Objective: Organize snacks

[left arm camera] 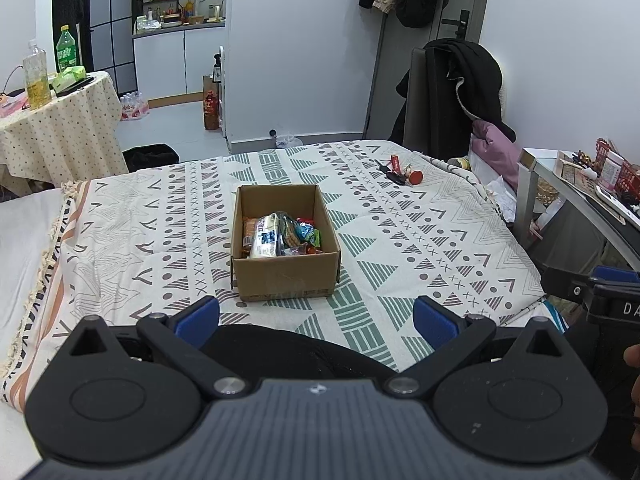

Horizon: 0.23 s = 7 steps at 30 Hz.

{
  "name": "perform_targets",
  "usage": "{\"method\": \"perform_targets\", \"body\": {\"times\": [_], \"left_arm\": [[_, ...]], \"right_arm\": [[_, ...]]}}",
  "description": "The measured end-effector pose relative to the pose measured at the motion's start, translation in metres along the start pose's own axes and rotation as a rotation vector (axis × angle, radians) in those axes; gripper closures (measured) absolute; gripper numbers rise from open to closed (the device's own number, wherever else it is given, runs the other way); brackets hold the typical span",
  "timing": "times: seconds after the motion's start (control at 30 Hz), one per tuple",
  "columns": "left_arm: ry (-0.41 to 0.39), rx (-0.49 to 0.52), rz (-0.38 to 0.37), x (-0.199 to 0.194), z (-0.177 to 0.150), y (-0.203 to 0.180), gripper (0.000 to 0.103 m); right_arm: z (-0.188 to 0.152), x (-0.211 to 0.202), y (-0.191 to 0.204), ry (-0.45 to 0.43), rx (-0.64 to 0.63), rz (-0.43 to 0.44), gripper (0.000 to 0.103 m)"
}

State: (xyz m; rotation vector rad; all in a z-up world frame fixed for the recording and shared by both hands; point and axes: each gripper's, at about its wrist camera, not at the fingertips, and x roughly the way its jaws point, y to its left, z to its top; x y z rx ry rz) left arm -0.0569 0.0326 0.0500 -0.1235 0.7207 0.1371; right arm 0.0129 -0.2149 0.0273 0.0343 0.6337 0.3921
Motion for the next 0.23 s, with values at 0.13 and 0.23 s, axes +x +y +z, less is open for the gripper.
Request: {"method": "perform_targets", "body": {"times": [0.13,0.23], "left_arm": [[0.003,0.006,0.005,0.002,0.0018,-0.0016,0.001],[0.01,0.007,0.007,0.0051,0.0035,-0.0023,0.001]], "right_arm": [[-0.0002,0.0021,-0.0005,0.003,0.004,-0.001,0.0],[-0.0007,0.003,-0.0022,0.005,0.013,0.004,0.0]]}}
